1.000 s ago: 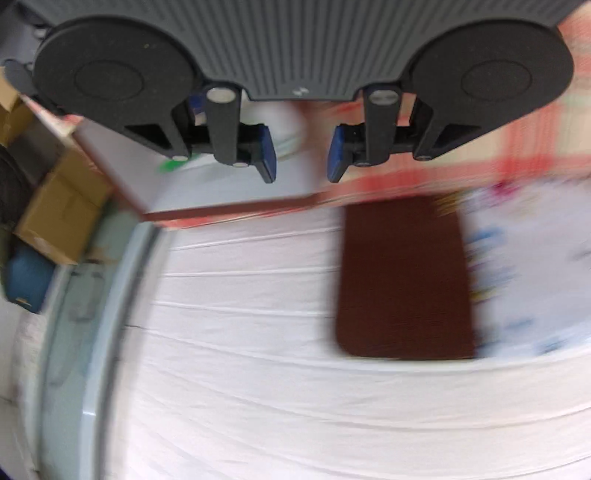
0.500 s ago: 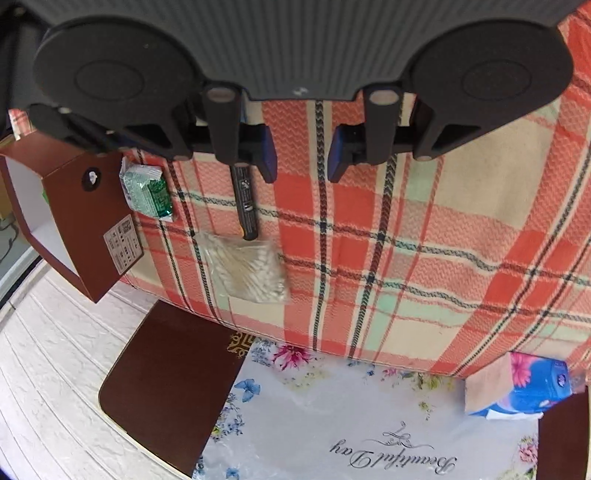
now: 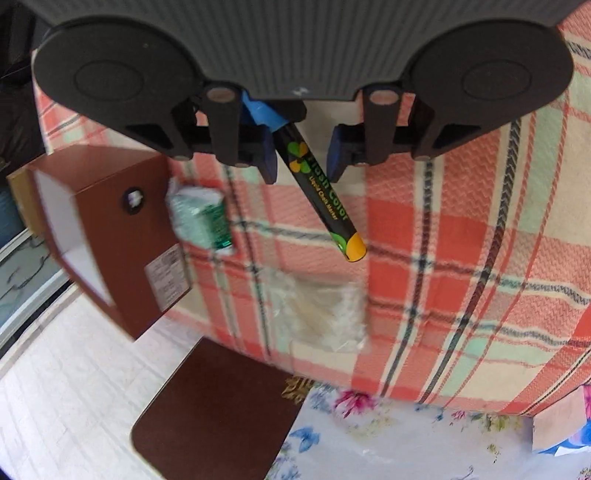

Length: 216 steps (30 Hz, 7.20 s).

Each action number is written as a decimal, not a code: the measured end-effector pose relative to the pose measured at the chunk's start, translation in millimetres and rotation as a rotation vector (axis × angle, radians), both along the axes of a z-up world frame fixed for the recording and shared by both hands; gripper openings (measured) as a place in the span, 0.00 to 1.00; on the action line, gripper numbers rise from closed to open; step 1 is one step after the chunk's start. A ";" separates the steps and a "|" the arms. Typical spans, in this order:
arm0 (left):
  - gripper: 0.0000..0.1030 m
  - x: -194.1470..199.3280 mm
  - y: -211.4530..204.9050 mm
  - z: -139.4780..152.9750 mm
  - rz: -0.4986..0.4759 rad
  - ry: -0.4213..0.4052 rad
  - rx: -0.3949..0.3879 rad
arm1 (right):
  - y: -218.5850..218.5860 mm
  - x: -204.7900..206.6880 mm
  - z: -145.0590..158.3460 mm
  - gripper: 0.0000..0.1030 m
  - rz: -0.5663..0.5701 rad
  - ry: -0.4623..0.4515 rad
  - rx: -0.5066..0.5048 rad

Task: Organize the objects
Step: 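Lower the marker into the brown box and release it, then grasp the green-and-white packet with the right gripper and lift it, then drop the green-and-white packet into the brown box, then move the right gripper to the cotton swab bag and grasp it, then lower the cotton swab bag into the brown box and release it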

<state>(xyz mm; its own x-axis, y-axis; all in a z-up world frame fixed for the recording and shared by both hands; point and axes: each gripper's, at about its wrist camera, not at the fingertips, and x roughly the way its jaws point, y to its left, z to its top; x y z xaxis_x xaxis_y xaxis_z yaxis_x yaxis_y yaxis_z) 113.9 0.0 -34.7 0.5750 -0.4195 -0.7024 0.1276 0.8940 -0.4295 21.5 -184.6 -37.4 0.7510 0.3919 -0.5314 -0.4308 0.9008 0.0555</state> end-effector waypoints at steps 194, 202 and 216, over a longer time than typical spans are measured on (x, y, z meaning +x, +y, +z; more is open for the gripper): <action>0.52 -42.2 -32.4 -34.3 -0.204 0.000 -0.027 | -37.7 -31.7 -19.1 0.54 -0.019 0.085 -0.122; 0.44 -69.6 -56.3 36.4 -0.274 -0.163 0.018 | -47.2 -64.5 30.2 0.39 -0.083 -0.123 -0.095; 0.43 -1.4 -240.6 85.3 -0.463 -0.358 0.094 | -187.4 0.4 63.3 0.38 -0.369 -0.240 -0.090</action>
<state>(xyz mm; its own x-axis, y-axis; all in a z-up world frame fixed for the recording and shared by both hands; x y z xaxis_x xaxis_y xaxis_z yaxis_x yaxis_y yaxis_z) 112.6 -240.6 50.5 0.5547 -0.6288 -0.5449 0.6359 0.7427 -0.2098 21.9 -372.0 25.9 0.9379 0.0351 -0.3452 -0.0712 0.9932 -0.0925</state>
